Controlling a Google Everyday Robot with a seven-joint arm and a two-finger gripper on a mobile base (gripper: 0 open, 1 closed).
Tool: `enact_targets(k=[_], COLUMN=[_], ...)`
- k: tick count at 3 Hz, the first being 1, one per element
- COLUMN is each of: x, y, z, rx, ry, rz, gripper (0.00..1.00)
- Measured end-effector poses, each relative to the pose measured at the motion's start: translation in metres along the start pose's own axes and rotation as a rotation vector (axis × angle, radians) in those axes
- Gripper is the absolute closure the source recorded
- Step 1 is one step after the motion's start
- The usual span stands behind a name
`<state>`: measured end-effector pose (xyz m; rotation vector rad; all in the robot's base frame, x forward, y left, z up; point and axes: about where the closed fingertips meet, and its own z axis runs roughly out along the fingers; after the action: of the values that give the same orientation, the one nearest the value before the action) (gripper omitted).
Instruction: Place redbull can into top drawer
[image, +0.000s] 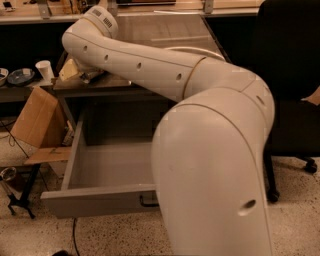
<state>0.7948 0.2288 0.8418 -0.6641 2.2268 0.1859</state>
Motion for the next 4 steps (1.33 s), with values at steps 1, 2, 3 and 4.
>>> enact_targets(k=[1,2,3,4], x=[0.008,0.007,0.003,0.002], y=[-0.003,-0.005,-0.006,-0.022], z=[0.018,0.018,0.013,0.0], rx=[0.024,0.033,0.033,0.087], ry=[0.046,0.056,0.056,0.026], rz=[-0.002,0.0,0.0,0.004], gripper=[0.15,0.46,0.69,0.92])
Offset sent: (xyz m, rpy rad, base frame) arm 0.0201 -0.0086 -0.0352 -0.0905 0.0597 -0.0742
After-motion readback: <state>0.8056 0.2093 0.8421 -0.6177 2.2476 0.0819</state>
